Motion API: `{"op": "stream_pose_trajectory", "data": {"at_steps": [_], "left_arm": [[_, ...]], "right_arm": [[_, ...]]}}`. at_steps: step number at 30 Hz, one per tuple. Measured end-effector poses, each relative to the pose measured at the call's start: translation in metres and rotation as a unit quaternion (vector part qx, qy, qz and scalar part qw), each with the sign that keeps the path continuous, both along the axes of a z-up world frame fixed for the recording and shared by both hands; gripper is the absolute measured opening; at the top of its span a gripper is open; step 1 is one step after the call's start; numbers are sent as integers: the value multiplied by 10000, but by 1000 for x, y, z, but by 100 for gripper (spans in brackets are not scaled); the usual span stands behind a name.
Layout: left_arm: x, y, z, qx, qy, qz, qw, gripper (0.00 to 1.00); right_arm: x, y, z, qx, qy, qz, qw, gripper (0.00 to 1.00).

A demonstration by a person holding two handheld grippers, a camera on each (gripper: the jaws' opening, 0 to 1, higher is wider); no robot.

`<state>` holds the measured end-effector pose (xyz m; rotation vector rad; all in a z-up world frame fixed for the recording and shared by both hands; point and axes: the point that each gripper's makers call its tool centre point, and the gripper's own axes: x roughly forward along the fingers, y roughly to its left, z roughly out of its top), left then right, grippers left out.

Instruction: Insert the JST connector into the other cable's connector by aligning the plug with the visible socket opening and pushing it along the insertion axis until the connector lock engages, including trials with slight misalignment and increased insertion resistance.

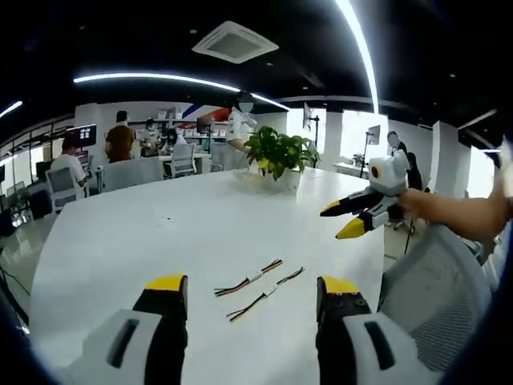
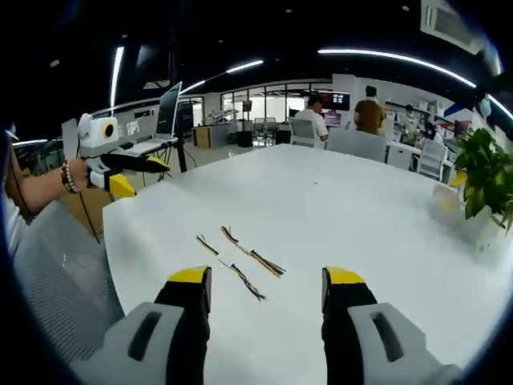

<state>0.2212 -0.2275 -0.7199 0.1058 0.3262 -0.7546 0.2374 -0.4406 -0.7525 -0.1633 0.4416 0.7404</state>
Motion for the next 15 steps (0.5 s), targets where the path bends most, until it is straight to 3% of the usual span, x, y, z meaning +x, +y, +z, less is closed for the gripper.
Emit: {"op": "stream_pose_trajectory", "data": {"at_steps": [6,9,13,15], "left_arm": [[-23,15,-14,243,201,-2,9995,63],[-37,24,-21,447,265,-20,9986,64],[-57,31,-25,373,377,-49,9986,66],[-64,35,-27,352,416,-9,9985,67]], "right_arm": [[-24,-6,4,42,29,-6,10000,56],[-33,-13,11,372,42,-189,9991,62],[-45,-25,12,328,25,-261,9991,61],[-53,-30,14,501,73,-363,9981,62]]}}
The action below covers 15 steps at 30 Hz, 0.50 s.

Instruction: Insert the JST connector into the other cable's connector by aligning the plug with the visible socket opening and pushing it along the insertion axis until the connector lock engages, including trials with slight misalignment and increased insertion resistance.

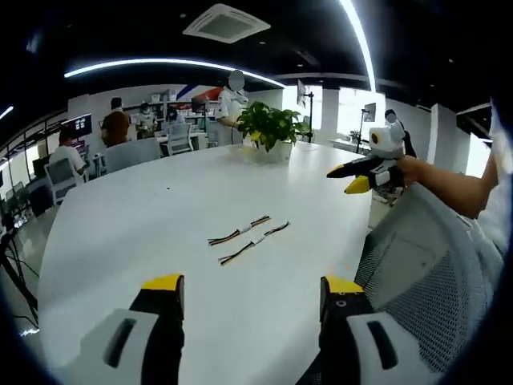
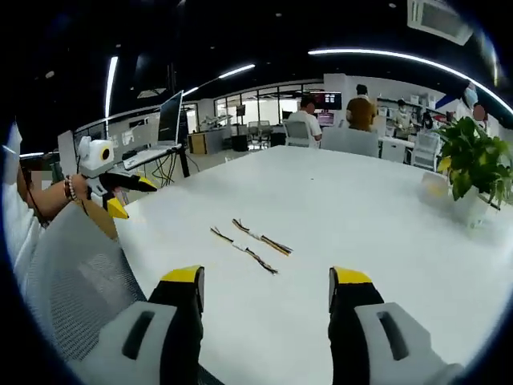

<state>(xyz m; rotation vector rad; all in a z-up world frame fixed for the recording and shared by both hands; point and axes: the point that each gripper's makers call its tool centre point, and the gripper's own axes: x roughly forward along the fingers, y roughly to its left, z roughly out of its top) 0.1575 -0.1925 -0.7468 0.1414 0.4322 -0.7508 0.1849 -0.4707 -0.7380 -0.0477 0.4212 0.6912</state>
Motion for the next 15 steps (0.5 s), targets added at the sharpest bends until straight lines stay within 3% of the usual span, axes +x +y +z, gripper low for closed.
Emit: {"op": "stream_pose_trajectory", "data": {"at_steps": [10,15], "left_arm": [[-24,10,-5,-393,201,383,9983,67],[-26,12,-8,-366,258,511,9977,67]], "right_arm": [[-29,-14,-7,166,77,-230,9996,62],[-38,-14,-18,-158,194,-174,9995,63]]}}
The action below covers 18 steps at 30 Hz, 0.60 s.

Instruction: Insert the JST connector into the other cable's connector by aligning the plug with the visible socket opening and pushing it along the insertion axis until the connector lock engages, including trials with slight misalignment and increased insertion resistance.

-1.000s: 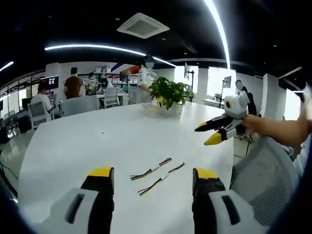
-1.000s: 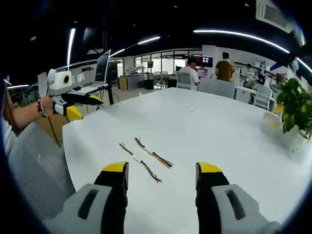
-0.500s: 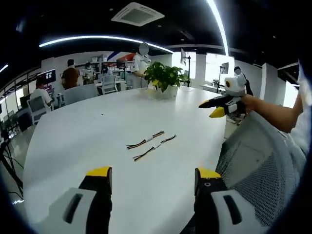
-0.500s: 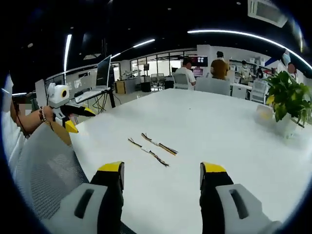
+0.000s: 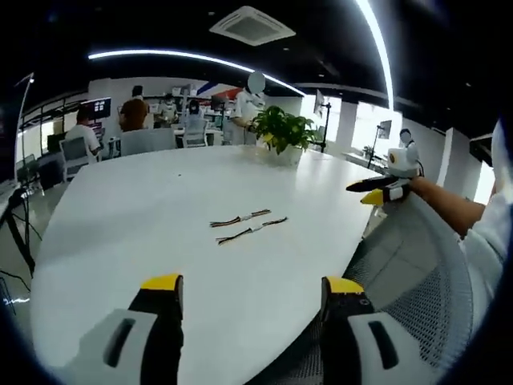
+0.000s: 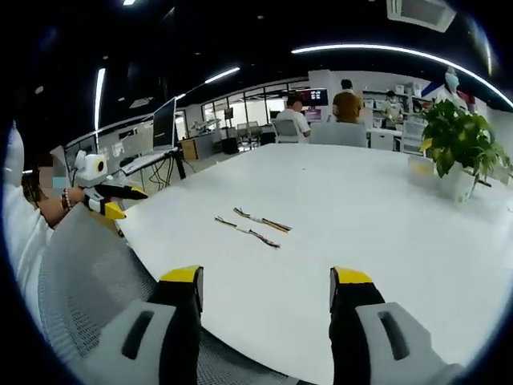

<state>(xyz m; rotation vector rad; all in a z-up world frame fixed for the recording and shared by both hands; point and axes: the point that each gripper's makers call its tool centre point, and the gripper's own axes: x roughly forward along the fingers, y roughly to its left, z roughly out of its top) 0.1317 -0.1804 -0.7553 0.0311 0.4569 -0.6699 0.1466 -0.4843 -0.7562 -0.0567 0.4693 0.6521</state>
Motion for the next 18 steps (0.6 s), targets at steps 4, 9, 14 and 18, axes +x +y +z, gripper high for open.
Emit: {"op": "stream_pose_trajectory", "data": {"at_steps": [4,9,14,18], "left_arm": [[-2,-1,-2,-174,56,134,9997,67],[-4,2,-9,-162,159,244,9994,67],[-3,6,-12,-398,312,411,9979,67],[-2,8,-12,-536,329,512,9967,70]], "right_arm": [[2,-1,3,118,-22,-90,9999,61],[1,-3,-3,119,91,-177,9997,63],[2,-7,-4,363,162,-411,9984,62],[3,-8,-4,438,208,-508,9975,63]]}}
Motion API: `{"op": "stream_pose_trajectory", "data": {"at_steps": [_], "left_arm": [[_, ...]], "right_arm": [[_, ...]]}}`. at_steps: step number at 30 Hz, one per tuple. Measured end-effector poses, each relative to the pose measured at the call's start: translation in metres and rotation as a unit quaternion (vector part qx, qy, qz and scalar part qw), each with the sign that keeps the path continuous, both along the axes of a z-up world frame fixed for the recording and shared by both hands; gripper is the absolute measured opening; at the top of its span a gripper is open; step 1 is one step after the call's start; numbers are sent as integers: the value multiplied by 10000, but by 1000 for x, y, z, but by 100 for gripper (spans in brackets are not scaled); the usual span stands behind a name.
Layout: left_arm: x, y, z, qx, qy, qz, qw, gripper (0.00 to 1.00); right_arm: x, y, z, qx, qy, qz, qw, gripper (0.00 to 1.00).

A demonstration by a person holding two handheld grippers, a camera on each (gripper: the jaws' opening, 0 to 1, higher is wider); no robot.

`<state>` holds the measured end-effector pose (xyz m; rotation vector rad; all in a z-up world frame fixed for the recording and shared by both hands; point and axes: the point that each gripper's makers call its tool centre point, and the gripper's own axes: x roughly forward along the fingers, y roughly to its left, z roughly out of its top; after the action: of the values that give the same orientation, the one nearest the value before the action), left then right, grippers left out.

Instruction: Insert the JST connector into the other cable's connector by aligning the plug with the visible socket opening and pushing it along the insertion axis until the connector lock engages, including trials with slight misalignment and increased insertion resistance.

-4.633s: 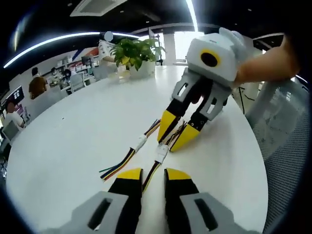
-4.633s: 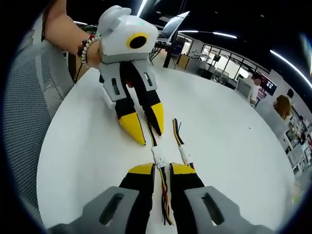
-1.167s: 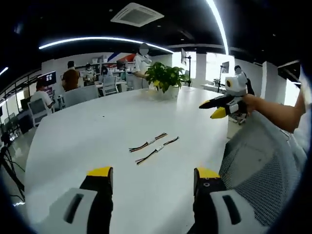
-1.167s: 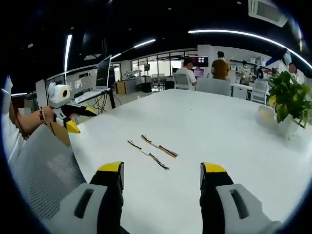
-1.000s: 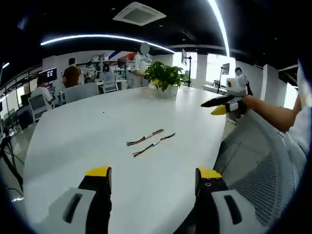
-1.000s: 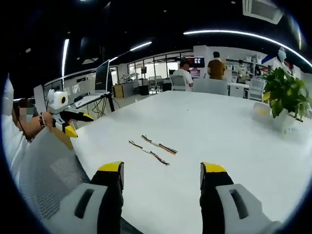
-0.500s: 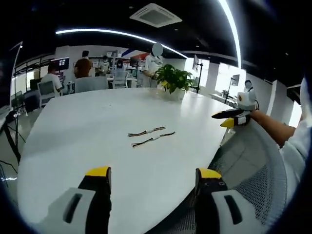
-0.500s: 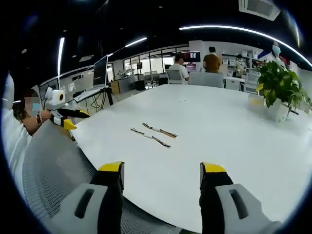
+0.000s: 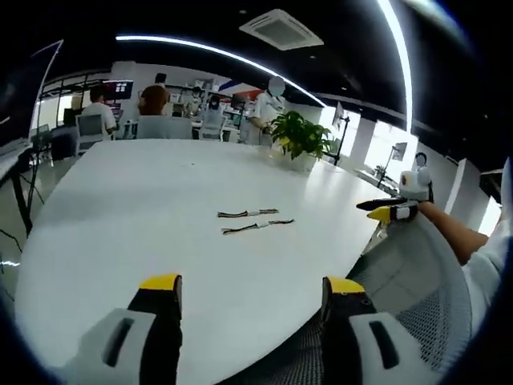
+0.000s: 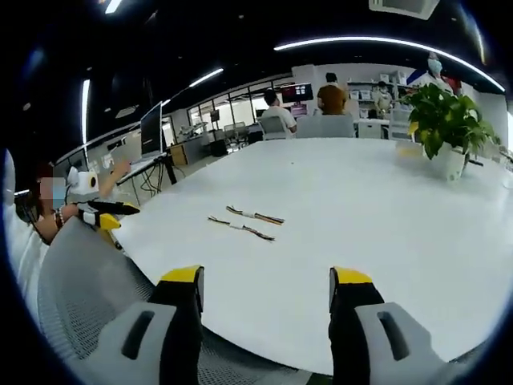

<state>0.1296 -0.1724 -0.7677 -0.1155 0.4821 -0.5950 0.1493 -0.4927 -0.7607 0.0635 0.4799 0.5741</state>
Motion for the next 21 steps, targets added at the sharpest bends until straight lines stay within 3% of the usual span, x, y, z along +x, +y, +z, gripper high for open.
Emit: {"op": "stream_pose_trajectory", "data": {"at_steps": [6,7,10,13,16,18,20,21], "left_arm": [[2,1,0,-524,143,233,9983,75],[2,1,0,-598,176,272,9977,73],[8,8,13,-846,-149,518,9950,67],[6,6,11,-902,-78,480,9947,68],[4,2,11,-1002,-5,395,9942,63],[4,2,15,-1004,-129,401,9941,59],[8,5,24,-996,-464,468,9928,60],[8,7,23,-958,-481,510,9929,63]], "right_arm": [[2,-5,0,378,73,-291,9988,62],[2,-6,-1,430,117,-368,9983,62],[3,-11,-1,471,142,-587,9971,63],[3,-14,0,518,142,-717,9960,62],[4,-17,-1,600,161,-853,9944,61],[4,-21,-1,602,181,-1001,9930,61],[4,-24,0,581,157,-1105,9921,60],[3,-25,2,614,110,-1152,9914,57]]}}
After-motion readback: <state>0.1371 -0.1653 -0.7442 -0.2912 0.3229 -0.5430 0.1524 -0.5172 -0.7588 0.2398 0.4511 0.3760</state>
